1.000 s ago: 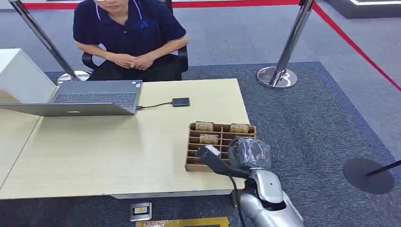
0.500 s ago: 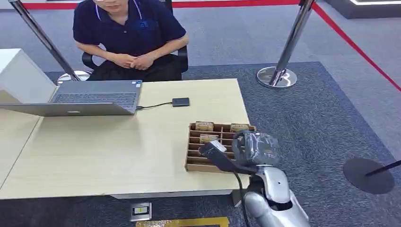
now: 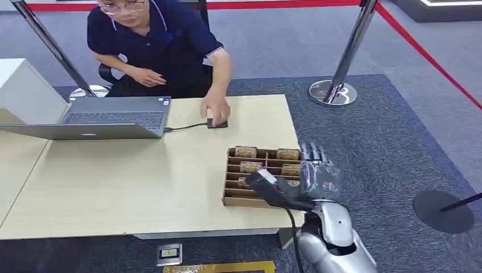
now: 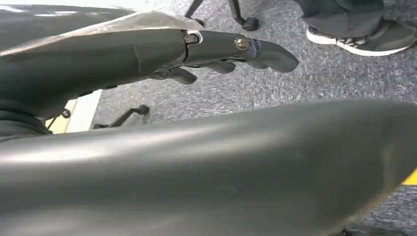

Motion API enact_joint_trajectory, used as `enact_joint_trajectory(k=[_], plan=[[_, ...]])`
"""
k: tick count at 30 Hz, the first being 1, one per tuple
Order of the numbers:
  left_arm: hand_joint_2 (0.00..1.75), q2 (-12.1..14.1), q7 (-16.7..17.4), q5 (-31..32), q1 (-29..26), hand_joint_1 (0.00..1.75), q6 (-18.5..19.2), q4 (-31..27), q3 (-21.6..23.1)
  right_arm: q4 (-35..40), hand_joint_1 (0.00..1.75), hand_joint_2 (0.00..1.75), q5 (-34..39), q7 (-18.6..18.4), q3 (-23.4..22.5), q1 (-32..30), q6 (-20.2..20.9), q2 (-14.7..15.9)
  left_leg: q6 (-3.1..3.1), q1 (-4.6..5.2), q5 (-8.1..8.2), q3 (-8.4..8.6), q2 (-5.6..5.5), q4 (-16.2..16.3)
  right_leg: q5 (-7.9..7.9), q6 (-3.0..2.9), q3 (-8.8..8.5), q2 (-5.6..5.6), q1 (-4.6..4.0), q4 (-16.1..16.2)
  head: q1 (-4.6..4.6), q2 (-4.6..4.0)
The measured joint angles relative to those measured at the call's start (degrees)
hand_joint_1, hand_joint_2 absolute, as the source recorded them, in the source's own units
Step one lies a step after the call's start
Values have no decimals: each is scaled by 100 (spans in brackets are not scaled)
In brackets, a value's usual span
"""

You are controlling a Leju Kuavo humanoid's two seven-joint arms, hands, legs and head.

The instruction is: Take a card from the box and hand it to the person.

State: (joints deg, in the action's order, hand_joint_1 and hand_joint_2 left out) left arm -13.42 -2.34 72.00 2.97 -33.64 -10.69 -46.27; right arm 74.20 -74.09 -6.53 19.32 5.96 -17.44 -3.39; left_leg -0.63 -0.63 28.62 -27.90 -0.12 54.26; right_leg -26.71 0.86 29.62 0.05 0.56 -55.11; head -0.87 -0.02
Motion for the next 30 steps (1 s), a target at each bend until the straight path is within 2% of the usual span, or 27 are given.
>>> enact_joint_trajectory(k=[4,12,17,18,19,21,22,30], plan=[[0,-13,-2,-22,0,0,-20,9,-9,0,0,175,-72,-108,0,-35,0,13,0,0,0,0,0,0,0,0,0,0,0,0,0,0],[0,-24,-4,-42,0,0,-37,20,-13,83,16,175,-238,-304,24,-162,26,31,0,0,0,0,0,0,0,0,0,0,0,0,0,0],[0,-24,-28,-50,-1,0,-37,20,-15,146,52,175,-291,-359,46,-225,52,42,0,0,0,0,0,0,0,0,0,0,0,0,0,0],[0,-24,-35,-52,0,0,-35,20,-15,149,52,175,-293,-359,48,-231,52,44,0,0,0,0,0,0,0,0,0,0,0,0,0,0],[0,-24,-35,-52,0,0,-35,22,-15,168,68,175,-295,-359,48,-243,52,46,0,0,0,0,0,0,0,0,0,0,0,0,0,0],[0,-24,-35,-52,-1,0,-35,22,-17,190,87,175,-297,-361,50,-252,52,48,0,0,0,0,0,0,0,0,0,0,0,0,2,0],[0,-24,-44,-52,-1,0,-35,22,-17,192,129,175,-310,-370,50,-256,55,48,0,0,0,0,0,0,0,0,0,0,0,0,0,0],[0,-24,-68,-61,-3,0,-35,22,-20,271,113,175,-352,-420,55,-305,114,48,0,0,0,-1,0,0,0,0,0,0,0,0,0,0]])
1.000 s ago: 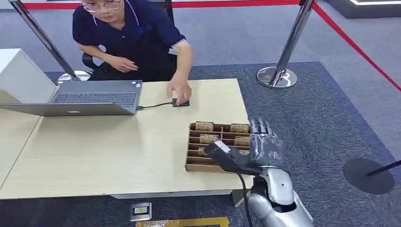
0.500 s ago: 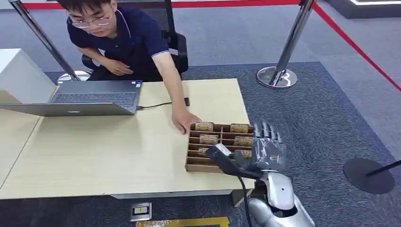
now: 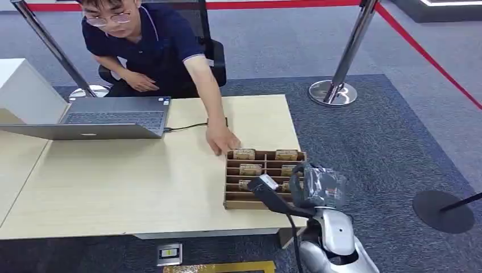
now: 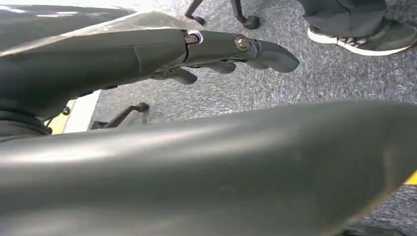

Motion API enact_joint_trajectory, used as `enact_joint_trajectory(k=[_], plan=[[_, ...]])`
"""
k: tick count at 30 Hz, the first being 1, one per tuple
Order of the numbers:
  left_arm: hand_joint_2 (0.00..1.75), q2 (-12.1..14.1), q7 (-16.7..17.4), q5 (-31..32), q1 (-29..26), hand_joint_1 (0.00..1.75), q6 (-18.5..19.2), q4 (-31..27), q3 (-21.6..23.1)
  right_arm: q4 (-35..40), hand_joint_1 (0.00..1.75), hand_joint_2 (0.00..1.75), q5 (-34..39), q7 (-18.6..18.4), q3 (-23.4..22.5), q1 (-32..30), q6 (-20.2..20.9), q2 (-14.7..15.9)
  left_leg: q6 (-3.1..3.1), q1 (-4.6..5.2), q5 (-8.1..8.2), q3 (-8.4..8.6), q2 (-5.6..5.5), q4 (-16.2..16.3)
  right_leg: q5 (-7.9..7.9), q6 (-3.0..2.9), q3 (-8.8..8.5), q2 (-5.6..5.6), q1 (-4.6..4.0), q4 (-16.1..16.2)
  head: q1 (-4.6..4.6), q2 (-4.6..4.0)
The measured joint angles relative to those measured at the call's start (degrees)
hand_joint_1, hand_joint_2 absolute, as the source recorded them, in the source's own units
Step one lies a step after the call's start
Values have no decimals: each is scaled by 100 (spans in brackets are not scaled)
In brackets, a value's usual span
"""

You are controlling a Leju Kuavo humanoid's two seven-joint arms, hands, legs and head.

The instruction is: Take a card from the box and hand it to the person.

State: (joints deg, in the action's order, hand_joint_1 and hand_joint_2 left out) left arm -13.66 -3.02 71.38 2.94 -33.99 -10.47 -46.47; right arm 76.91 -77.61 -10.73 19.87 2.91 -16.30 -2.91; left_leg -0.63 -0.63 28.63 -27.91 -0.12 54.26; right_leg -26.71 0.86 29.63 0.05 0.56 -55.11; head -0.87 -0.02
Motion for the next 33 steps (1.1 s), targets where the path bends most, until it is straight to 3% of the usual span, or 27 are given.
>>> enact_joint_trajectory(k=[19,33], plan=[[0,13,-15,44,-2,0,66,0,-4,-190,89,175,-4,-77,0,-4,186,-7,0,0,0,0,0,0,0,0,0,0,0,0,0,0],[0,28,-17,79,-2,0,101,0,-2,-275,91,175,-39,-136,-15,-39,214,-39,0,0,0,1,0,0,0,0,0,0,0,0,2,0]])
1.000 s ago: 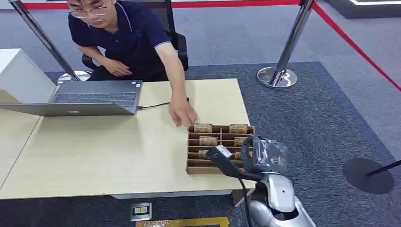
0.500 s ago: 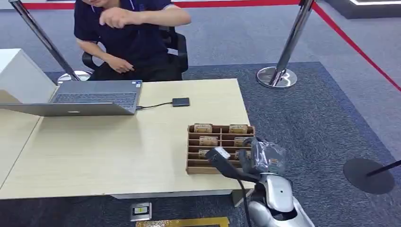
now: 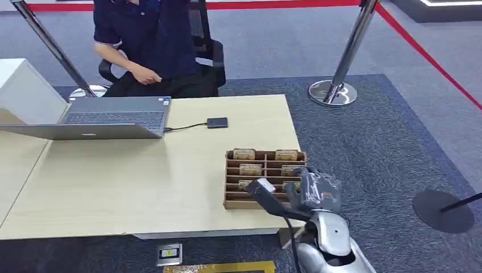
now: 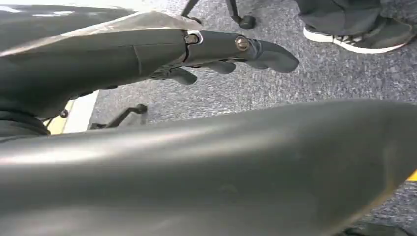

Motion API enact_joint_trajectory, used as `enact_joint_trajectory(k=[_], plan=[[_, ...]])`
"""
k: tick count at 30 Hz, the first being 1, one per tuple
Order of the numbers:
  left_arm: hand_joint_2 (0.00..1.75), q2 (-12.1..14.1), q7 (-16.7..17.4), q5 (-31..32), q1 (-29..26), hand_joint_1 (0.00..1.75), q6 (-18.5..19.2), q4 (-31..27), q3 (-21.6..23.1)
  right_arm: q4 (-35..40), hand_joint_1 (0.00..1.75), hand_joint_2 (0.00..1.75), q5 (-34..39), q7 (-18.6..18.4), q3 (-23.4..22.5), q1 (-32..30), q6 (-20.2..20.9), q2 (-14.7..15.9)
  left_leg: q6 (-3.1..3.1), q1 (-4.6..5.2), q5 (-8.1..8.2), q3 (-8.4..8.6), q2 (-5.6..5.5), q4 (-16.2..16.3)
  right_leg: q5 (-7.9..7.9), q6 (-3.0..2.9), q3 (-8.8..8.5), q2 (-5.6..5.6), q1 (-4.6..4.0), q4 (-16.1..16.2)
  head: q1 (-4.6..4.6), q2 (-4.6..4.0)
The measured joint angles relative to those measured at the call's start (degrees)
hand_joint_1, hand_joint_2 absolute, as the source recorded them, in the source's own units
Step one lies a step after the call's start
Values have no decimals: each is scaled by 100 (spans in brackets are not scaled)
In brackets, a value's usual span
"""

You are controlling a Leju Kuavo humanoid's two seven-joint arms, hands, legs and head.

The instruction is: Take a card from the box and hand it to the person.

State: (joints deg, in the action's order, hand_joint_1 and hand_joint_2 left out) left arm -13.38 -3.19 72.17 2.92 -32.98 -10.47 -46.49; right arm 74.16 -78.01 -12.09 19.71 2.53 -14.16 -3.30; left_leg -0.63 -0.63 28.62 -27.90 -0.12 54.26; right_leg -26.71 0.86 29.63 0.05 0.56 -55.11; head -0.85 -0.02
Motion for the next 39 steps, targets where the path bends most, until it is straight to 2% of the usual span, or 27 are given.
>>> enact_joint_trajectory(k=[39], plan=[[0,9,0,-2,1,0,-13,0,0,-632,94,175,44,94,-81,252,72,-155,0,0,0,1,0,0,0,0,-1,0,0,0,-2,0]])
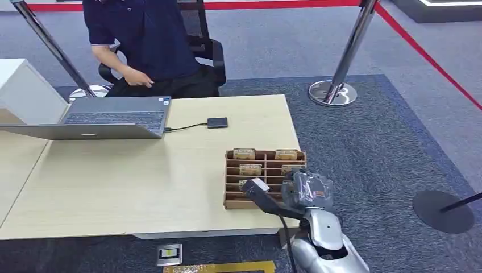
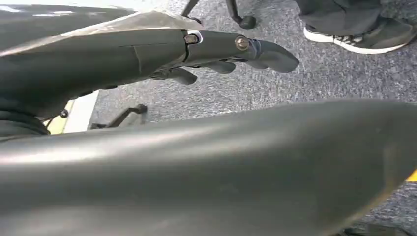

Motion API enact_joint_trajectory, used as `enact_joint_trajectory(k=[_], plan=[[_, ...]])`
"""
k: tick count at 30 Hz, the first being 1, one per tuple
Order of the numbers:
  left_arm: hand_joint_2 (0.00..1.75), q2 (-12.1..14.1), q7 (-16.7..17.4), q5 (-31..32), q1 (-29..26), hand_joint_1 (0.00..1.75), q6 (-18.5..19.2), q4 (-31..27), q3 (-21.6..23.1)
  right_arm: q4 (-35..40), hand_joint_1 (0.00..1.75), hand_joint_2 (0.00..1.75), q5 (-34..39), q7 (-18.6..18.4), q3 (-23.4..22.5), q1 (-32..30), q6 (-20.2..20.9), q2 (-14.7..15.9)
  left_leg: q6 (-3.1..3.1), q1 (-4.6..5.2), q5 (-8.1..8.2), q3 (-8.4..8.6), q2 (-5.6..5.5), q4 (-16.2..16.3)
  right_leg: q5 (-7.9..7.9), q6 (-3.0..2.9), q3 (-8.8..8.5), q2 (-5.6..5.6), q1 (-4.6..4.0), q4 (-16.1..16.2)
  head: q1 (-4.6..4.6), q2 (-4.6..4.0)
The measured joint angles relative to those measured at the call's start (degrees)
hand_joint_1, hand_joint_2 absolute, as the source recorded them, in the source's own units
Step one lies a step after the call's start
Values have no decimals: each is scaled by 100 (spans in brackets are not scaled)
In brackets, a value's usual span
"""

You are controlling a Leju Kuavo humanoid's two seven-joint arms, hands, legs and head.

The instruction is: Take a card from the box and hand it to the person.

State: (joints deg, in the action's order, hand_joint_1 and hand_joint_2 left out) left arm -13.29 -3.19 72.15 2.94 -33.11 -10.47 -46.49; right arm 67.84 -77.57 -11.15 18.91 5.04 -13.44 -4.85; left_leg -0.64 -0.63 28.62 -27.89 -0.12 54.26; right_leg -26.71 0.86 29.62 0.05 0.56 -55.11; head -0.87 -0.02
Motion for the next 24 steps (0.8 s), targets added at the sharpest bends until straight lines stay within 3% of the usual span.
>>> enact_joint_trajectory(k=[24], plan=[[0,2,-39,2,-2,0,-13,0,0,192,98,175,7,-28,-83,-149,4,7,-2,0,-2,1,0,0,1,-2,0,0,0,0,0,0]])
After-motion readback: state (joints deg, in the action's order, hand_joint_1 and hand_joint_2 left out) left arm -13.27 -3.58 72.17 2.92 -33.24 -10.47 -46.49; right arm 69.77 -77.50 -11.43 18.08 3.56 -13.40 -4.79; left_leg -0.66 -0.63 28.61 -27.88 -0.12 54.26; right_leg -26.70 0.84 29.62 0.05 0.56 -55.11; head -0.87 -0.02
